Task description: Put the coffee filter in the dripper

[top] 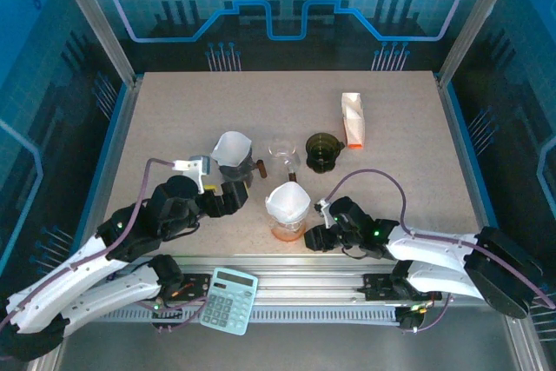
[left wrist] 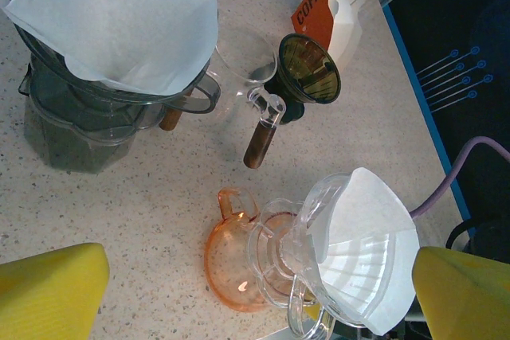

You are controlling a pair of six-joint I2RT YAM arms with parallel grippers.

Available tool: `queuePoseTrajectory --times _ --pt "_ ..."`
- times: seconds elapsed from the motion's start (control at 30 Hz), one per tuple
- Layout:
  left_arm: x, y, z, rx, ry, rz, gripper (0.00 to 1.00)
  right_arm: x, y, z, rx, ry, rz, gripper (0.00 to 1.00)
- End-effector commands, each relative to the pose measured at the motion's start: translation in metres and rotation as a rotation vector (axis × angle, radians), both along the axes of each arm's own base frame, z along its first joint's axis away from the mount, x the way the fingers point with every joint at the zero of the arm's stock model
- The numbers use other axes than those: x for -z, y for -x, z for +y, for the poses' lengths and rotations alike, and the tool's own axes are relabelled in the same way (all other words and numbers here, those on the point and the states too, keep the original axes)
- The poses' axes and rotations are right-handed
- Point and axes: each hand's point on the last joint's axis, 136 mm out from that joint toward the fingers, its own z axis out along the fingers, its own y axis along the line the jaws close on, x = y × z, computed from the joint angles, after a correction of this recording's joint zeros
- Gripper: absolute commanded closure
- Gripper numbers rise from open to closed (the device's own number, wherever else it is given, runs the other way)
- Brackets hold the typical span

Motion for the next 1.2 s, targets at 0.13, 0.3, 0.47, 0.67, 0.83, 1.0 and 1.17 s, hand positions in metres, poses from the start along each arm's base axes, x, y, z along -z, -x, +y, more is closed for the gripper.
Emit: queuePoseTrajectory --times 0.13,0.3,0.47,0.67,0.83,1.0,1.17 --pt "-0.001 -0.002 0.008 -0.033 -0.006 -0.011 0.01 -0.002 -0.006 0.011 0.007 -0.058 0.001 0.67" --pt "-0.002 0.0 0.008 -0.028 0.002 -0.014 0.01 -0.001 -0.011 0.019 0.004 -0.079 -0.003 0.68" --pt "0.002 0.002 0.01 -0.032 0.005 -0.003 0.01 0.001 -0.017 0.026 0.007 -0.093 -0.015 0.69" --pt "-0.004 0.006 0.019 -0.053 0.031 -0.023 0.01 0.0 -0.026 0.037 -0.002 -0.103 -0.024 0.7" --pt "-0.006 0.008 0.023 -0.059 0.036 -0.031 0.01 0.001 -0.034 0.049 -0.015 -0.11 -0.023 0.71" --pt "-0.007 0.01 0.025 -0.058 0.03 -0.033 0.01 0.002 -0.042 0.058 -0.022 -0.114 -0.023 0.71" --pt "-0.01 0.011 0.029 -0.068 0.033 -0.045 0.01 0.002 -0.053 0.069 -0.024 -0.121 -0.023 0.72"
